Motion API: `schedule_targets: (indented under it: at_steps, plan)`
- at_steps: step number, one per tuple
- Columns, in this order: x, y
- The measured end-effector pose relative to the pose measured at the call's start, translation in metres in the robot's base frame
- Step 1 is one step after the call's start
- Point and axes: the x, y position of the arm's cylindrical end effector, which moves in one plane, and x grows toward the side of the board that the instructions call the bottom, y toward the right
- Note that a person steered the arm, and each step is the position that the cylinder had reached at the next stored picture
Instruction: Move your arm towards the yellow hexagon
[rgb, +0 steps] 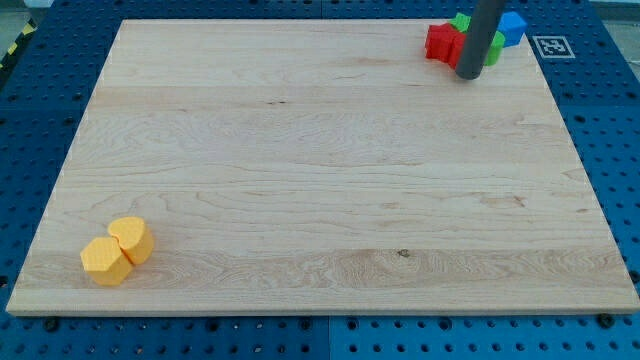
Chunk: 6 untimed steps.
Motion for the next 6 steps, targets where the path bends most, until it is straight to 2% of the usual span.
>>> schedule_targets:
  at_steps: [1,2,5,6]
  plan:
    - [0.011,-0.003]
    - [0.031,-0.081]
    - [0.111,-0.374]
    - [0.151,-0.498]
